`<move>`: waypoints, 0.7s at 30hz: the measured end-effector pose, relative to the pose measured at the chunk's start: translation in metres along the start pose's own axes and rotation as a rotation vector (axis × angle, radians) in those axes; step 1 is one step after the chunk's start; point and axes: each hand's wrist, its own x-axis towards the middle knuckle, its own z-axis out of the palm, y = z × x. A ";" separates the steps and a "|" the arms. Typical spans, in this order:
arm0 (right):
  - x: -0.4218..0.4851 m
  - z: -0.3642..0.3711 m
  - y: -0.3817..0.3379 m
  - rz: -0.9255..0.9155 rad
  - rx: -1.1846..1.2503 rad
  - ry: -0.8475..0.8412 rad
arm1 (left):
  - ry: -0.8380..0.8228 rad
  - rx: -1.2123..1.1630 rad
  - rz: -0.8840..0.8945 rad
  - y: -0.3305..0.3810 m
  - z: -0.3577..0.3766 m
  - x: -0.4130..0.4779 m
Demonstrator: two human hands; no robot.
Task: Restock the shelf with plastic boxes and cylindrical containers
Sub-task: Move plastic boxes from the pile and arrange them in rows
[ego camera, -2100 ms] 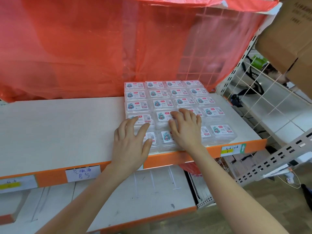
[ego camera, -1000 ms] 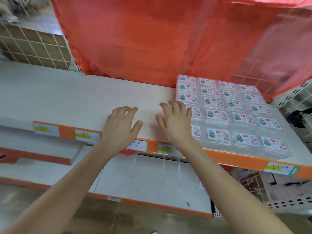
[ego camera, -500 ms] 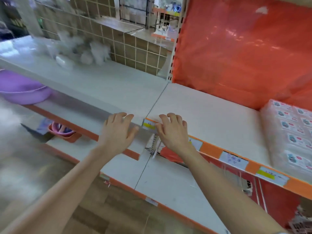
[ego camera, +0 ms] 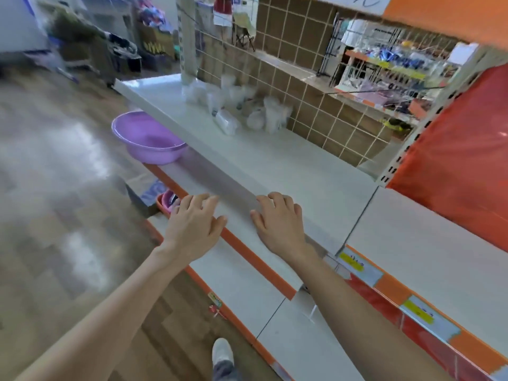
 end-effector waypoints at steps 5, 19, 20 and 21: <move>0.055 0.014 -0.029 -0.066 0.008 -0.020 | 0.023 -0.019 -0.070 -0.039 -0.004 0.030; 0.248 0.039 -0.070 -0.102 0.016 0.089 | -0.010 0.021 -0.096 -0.124 -0.016 0.185; 0.260 0.040 -0.071 -0.095 0.014 0.086 | -0.006 0.013 -0.096 -0.130 -0.015 0.195; 0.268 0.040 -0.071 -0.090 0.012 0.081 | -0.001 0.005 -0.091 -0.134 -0.014 0.202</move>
